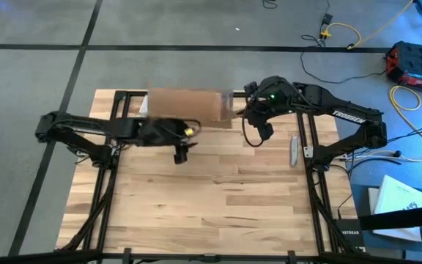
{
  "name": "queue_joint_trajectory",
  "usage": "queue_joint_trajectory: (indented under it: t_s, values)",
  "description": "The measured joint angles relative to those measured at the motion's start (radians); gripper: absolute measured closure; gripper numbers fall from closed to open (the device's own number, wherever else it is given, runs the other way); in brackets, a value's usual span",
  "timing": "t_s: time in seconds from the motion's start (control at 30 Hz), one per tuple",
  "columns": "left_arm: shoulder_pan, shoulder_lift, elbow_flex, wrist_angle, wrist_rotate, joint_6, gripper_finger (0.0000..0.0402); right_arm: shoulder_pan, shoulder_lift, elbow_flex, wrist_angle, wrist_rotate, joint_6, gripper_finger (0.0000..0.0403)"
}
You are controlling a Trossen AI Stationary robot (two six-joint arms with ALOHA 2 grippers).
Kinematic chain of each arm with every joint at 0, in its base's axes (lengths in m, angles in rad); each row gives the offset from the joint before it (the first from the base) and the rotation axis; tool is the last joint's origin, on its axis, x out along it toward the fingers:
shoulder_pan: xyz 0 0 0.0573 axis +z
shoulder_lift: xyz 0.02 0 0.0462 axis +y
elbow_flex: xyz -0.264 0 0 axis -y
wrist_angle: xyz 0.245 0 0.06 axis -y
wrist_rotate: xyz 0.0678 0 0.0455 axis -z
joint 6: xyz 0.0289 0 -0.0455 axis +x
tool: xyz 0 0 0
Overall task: Unpack boxes
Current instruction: Break down the box until it is fully flat
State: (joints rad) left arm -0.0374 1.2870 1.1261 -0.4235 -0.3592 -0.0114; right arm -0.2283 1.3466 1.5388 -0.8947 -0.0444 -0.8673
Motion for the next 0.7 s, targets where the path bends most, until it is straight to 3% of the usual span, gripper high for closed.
queue_joint_trajectory:
  t_s: [0.23,0.43,0.57,0.7]
  values:
    - [0.002,-0.114,0.002,0.267,0.029,-0.042,0.0163,0.0,-0.017,0.001,0.087,0.007,-0.001,0.0403]
    - [0.003,-0.144,0.003,0.311,0.121,-0.12,0.0163,0.0,-0.017,0.001,0.162,0.089,0.003,0.0403]
    - [0.003,-0.144,0.003,0.31,0.239,-0.166,0.0163,-0.002,-0.017,0.0,0.187,0.136,0.005,0.0403]
    - [0.014,-0.144,0.004,0.305,0.428,-0.206,0.0163,-0.011,-0.014,-0.002,0.17,0.185,0.005,0.0403]
